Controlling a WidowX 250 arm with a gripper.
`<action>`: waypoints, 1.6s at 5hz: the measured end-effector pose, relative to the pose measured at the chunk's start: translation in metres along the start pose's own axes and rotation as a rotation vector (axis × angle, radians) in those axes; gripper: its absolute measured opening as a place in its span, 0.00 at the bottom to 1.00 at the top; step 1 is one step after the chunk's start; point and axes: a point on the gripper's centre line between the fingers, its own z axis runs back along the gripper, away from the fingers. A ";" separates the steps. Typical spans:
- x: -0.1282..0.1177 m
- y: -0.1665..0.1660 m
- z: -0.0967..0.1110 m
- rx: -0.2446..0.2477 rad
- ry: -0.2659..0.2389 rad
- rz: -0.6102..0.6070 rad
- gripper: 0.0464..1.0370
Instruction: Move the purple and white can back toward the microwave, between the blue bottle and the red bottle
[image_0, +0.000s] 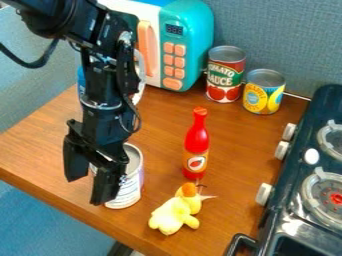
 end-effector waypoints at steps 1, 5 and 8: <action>0.005 0.008 -0.002 -0.032 -0.002 0.034 0.96; 0.061 0.027 0.019 -0.023 -0.297 0.251 0.96; 0.103 0.026 0.050 0.020 -0.530 0.190 0.96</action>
